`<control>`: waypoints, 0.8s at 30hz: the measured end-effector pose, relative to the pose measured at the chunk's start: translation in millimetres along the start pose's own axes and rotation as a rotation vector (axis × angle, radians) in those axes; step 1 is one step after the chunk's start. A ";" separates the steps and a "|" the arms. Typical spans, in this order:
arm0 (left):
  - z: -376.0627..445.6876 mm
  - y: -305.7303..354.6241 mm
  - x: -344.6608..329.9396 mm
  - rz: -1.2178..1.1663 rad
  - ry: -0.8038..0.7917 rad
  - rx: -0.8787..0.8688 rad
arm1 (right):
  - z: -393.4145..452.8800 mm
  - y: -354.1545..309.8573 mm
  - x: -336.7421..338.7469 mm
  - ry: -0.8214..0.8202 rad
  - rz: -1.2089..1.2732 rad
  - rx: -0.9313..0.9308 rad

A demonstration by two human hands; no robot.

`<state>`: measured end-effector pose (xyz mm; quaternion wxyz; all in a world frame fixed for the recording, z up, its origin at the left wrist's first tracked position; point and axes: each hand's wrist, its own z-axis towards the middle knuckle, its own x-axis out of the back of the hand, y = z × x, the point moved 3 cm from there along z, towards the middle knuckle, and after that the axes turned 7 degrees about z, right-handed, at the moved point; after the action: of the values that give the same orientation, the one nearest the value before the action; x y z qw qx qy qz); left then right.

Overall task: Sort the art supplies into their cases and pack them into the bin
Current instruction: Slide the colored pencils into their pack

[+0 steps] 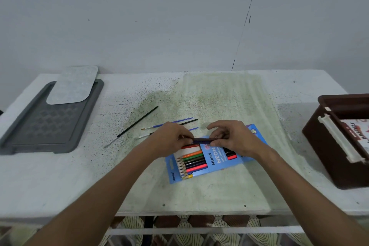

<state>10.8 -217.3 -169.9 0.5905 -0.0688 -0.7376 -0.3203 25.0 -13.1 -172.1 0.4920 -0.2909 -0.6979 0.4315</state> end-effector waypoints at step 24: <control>-44.8 8.4 -14.4 0.309 0.053 0.013 | -9.2 -0.1 11.5 -0.023 -0.108 0.063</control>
<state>56.1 -231.5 -175.4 0.6523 -0.1690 -0.7046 -0.2225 29.7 -0.7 -165.7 0.5153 -0.2320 -0.7044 0.4294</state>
